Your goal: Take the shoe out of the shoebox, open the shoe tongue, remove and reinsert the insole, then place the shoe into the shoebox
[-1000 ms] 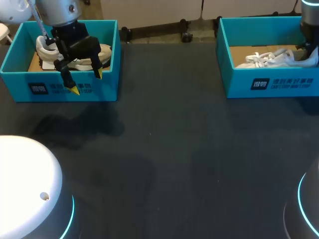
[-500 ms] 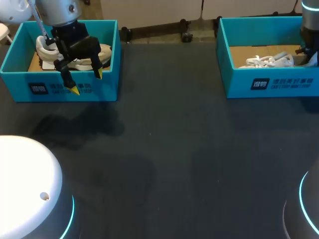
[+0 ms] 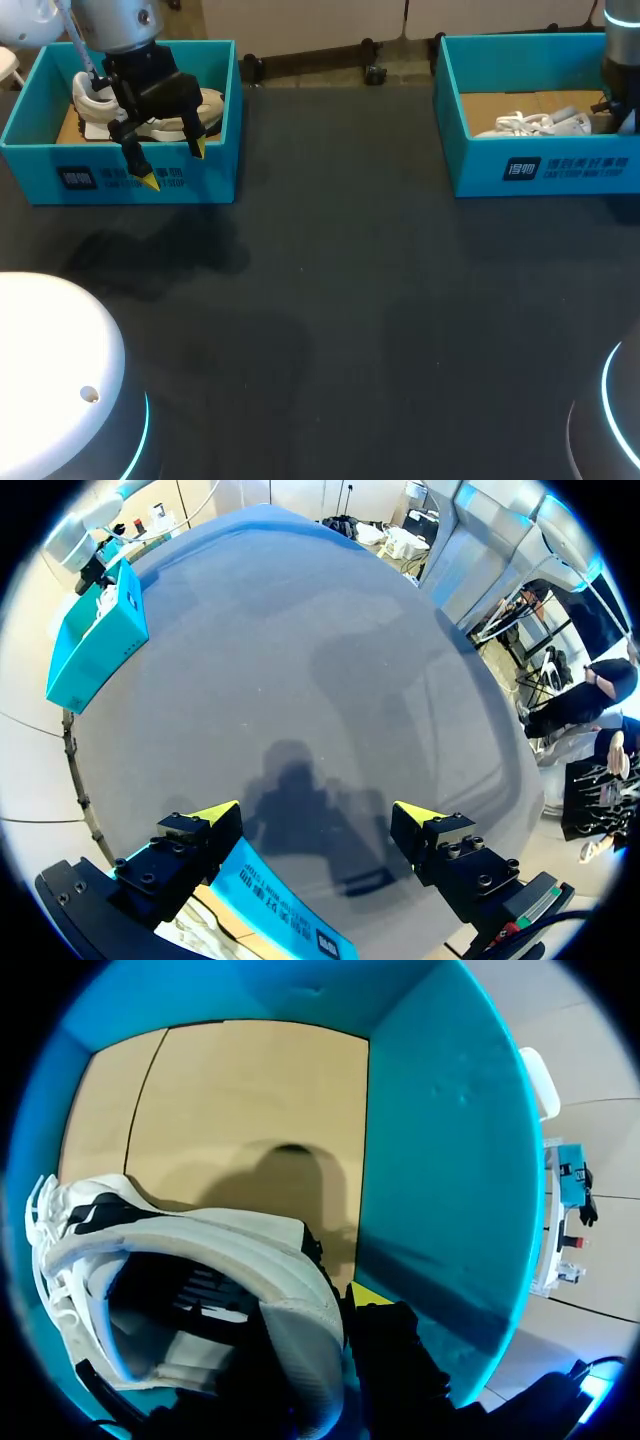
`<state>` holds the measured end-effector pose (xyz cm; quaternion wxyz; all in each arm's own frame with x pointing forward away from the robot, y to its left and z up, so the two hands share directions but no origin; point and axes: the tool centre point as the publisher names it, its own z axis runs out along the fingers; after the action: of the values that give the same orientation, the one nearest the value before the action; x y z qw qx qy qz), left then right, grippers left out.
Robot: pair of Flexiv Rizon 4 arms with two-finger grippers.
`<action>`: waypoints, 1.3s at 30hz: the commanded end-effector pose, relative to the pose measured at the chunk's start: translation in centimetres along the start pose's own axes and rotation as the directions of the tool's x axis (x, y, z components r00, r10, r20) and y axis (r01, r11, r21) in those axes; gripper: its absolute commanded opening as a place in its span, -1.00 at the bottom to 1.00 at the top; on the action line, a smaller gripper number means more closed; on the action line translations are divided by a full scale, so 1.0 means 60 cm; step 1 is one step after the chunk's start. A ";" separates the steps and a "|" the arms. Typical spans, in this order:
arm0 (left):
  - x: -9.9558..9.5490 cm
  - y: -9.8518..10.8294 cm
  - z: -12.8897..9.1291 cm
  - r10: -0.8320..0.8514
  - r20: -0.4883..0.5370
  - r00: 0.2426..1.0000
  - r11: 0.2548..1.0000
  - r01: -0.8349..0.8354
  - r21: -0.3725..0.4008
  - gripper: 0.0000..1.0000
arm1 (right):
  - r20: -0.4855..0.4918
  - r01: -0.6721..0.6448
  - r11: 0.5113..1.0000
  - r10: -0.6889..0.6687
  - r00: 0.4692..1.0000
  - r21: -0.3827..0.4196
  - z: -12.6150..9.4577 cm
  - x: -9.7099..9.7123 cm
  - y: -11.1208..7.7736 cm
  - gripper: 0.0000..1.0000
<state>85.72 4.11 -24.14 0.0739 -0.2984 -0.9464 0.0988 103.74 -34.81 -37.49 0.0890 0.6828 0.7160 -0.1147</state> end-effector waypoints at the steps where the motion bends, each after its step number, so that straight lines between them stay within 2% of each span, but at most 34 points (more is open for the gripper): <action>1: -0.001 0.001 0.000 0.001 -0.002 1.000 1.000 -0.001 0.000 1.00 | -0.013 -0.006 1.000 0.006 1.000 0.003 0.002 -0.002 0.004 -0.78; 6: -0.001 0.001 0.000 0.001 -0.002 1.000 1.000 -0.001 0.000 1.00 | -0.032 -0.016 1.000 0.016 0.999 0.003 0.005 -0.005 0.000 -0.74; 17: -0.001 0.001 0.000 0.001 -0.002 1.000 1.000 -0.001 0.000 1.00 | -0.044 -0.031 0.999 0.030 0.999 -0.008 -0.003 -0.013 -0.006 -0.20; 28: -0.001 0.001 0.000 0.001 -0.002 1.000 1.000 -0.001 0.000 1.00 | -0.055 -0.054 0.999 0.053 0.997 -0.010 -0.025 -0.012 -0.016 -0.05; 34: -0.001 0.001 0.000 0.001 -0.002 1.000 1.000 -0.001 0.000 1.00 | -0.067 -0.063 0.998 0.061 0.996 -0.020 -0.051 -0.009 -0.024 0.04; 36: -0.001 0.001 0.000 0.001 -0.002 1.000 1.000 -0.001 0.000 1.00 | -0.077 -0.076 0.997 0.074 0.994 -0.017 -0.062 -0.006 -0.027 0.28; 37: -0.001 0.001 0.000 0.001 -0.002 1.000 1.000 -0.001 0.000 1.00 | -0.079 -0.079 0.997 0.077 0.994 -0.019 -0.067 -0.004 -0.029 0.47; 39: -0.001 0.001 0.000 0.001 -0.002 1.000 1.000 -0.001 0.000 1.00 | -0.080 -0.083 0.996 0.081 0.994 -0.019 -0.074 0.001 -0.031 0.53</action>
<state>85.72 4.11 -24.14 0.0739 -0.2984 -0.9464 0.0988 102.70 -34.00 -33.95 0.0676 0.7146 0.6921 -0.0759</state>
